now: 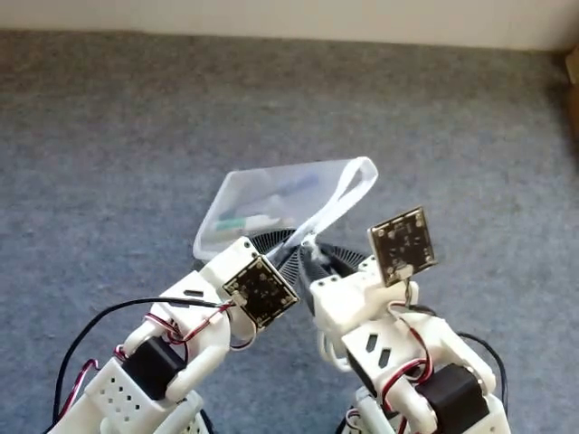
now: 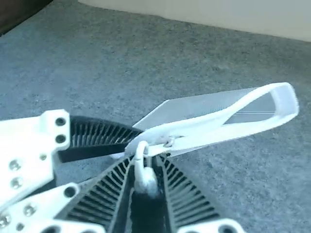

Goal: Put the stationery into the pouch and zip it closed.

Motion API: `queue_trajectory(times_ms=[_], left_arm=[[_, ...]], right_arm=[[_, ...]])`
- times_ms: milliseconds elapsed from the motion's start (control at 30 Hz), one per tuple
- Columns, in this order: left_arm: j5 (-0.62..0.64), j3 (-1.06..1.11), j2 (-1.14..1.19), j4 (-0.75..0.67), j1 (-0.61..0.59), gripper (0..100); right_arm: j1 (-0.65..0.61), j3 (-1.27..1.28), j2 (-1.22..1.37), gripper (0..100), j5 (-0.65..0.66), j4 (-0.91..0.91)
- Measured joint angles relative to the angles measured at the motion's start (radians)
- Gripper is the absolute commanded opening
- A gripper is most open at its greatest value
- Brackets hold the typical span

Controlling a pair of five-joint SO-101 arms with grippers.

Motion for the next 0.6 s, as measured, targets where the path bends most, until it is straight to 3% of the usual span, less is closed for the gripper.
queue_trajectory(times_ms=[233, 600], left_arm=[[-0.002, -0.011, -0.011, 0.052, -0.006, 0], [-0.002, -0.121, -0.011, 0.222, -0.038, 0]], right_arm=[[0.158, 0.002, 0.014, 0.5, -0.048, -0.092], [0.29, 0.103, 0.015, 0.5, -0.064, -0.287]])
